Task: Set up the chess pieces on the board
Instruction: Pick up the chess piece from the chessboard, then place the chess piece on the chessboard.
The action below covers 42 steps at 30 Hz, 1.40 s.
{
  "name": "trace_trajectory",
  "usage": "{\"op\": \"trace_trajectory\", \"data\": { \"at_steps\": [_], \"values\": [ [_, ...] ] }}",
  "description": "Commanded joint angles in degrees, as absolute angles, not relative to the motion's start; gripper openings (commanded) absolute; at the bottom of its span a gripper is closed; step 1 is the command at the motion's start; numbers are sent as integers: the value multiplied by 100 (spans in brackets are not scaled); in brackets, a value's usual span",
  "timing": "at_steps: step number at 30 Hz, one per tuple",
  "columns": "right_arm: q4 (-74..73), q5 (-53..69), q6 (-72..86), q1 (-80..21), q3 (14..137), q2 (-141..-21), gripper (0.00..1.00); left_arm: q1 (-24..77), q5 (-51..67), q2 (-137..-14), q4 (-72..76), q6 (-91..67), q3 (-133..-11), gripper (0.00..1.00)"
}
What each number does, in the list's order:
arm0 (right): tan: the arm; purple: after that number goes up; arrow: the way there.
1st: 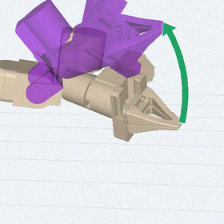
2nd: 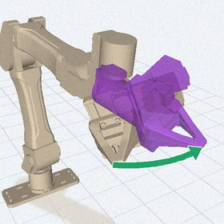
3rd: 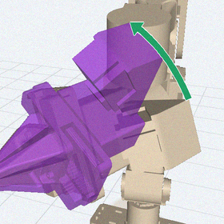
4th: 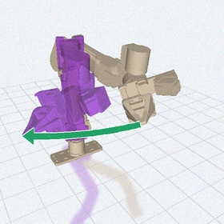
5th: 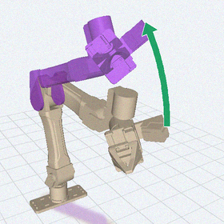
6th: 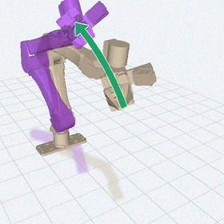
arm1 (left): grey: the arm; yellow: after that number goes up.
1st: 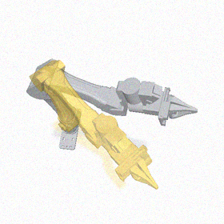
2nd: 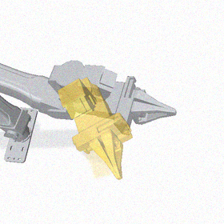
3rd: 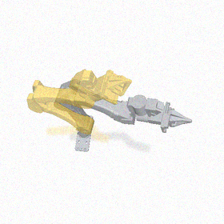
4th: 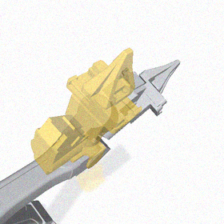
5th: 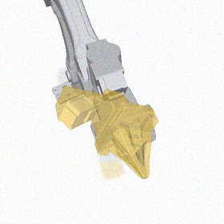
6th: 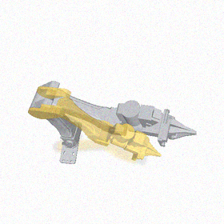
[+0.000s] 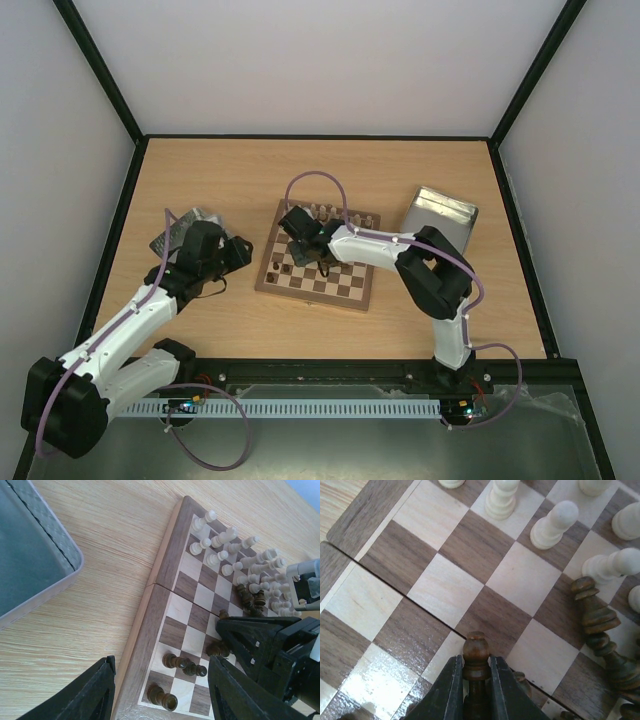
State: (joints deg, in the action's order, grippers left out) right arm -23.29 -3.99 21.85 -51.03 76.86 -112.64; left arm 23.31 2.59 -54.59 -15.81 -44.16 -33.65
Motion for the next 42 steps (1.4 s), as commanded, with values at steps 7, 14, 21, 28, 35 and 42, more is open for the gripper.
{"op": "trace_trajectory", "data": {
  "at_steps": [7, 14, 21, 28, 35, 42],
  "values": [
    [-944, -501, 1949, -5139, 6922, -9978, 5, 2294, 1323, -5237, -941, -4258, -3486, 56],
    [513, 735, 1697, -5136, 5526, -8621, 5, 2303, 2838, -5263, -53, -4272, -3517, 61],
    [1327, 1914, 1304, -5139, 4737, -8000, 3, 2353, 4008, -5380, 410, -4390, -3673, 62],
    [1694, 2203, 905, -5133, 4439, -7698, 2, 2477, 4495, -5830, 81, -4303, -3787, 56],
    [1614, 2389, 705, -5137, 4480, -7693, 2, 2663, 4529, -6116, 67, -4254, -3883, 44],
    [1558, 2432, 643, -5133, 4440, -7649, 2, 2663, 4351, -6142, 110, -4267, -3905, 30]
  ]
}}
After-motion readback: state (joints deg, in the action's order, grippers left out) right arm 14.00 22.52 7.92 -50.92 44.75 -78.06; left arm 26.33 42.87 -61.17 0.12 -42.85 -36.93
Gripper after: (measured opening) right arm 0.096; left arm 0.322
